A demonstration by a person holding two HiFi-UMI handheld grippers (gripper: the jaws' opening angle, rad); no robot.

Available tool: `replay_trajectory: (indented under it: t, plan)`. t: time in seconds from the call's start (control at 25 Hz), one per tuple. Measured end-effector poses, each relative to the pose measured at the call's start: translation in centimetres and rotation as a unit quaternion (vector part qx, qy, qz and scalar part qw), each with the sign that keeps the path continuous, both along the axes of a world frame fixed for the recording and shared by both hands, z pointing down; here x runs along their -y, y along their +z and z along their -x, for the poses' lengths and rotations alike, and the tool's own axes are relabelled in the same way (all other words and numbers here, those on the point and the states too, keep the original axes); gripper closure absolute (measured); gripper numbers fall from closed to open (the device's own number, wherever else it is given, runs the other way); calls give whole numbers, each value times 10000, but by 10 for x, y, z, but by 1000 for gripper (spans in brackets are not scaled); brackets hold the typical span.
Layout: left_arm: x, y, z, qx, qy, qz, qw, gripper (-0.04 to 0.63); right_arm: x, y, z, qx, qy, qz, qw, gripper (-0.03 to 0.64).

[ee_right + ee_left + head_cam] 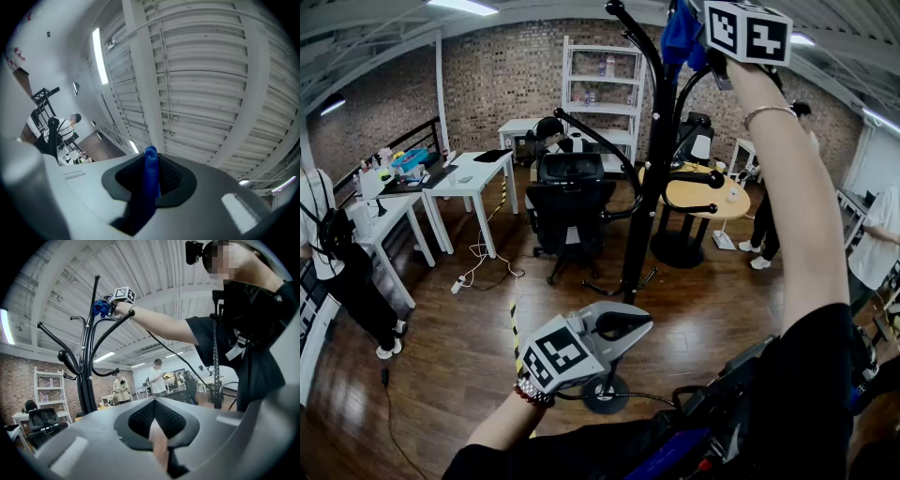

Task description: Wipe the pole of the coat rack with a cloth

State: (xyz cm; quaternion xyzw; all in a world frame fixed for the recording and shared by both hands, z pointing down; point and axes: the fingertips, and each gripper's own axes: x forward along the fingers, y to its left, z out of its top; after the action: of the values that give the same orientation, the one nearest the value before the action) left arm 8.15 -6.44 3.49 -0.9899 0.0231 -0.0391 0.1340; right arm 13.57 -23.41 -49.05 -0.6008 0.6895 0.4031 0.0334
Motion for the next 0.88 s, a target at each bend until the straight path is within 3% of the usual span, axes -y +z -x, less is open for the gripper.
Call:
replay_trajectory:
  t: [0.28, 0.4, 0.56, 0.68, 0.88]
  plan:
    - [-2, -5, 7, -120, -25, -35, 9999, 589, 9, 13, 11, -45, -138, 173, 9997, 551]
    - [9, -15, 5, -210, -53, -121, 9997, 589, 6, 30, 32, -298, -494, 333, 9978, 552]
    - [11, -18, 5, -332, -30, 32, 9994, 589, -1, 47, 46, -798, -547, 434, 9944, 552]
    - [10, -20, -1, -331, -15, -29, 9994, 589, -2, 60, 46, -1182, -289, 497, 9913, 552]
    - [-1, 1, -24, -174, 14, -159, 9997, 589, 16, 95, 23, -1640, 663, 741, 9814, 551]
